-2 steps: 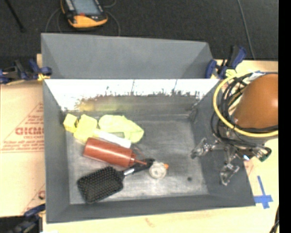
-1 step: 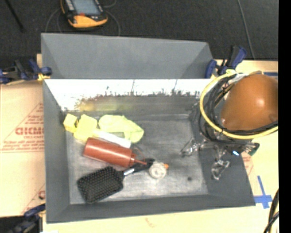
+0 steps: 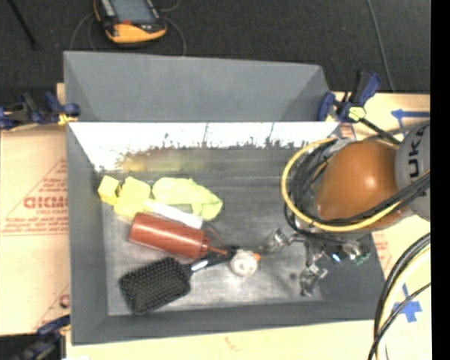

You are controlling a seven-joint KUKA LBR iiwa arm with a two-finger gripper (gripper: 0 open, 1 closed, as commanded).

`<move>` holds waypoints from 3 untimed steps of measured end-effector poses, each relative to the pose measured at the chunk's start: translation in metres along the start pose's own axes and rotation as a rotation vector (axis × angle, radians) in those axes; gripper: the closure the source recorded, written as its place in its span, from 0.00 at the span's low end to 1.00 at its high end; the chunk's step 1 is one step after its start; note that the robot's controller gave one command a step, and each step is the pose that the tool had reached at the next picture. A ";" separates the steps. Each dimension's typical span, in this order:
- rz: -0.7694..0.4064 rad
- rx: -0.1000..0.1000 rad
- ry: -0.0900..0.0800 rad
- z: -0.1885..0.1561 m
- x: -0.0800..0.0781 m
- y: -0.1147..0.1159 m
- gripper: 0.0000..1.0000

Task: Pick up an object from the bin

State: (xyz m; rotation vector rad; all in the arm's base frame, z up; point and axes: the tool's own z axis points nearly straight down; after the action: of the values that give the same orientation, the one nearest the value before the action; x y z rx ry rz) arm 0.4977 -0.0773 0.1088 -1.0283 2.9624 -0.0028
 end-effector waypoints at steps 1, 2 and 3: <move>0.086 -0.004 0.004 0.023 -0.005 0.013 0.00; -0.132 -0.002 0.002 0.023 -0.023 0.019 0.00; 0.045 0.000 0.003 0.025 -0.063 0.048 0.00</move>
Offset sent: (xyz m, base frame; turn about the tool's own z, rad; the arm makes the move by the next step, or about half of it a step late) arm 0.0299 0.0696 -0.0206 0.4578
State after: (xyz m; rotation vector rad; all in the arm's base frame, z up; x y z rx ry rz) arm 0.5173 -0.0008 0.0837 -0.9622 2.9875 -0.0040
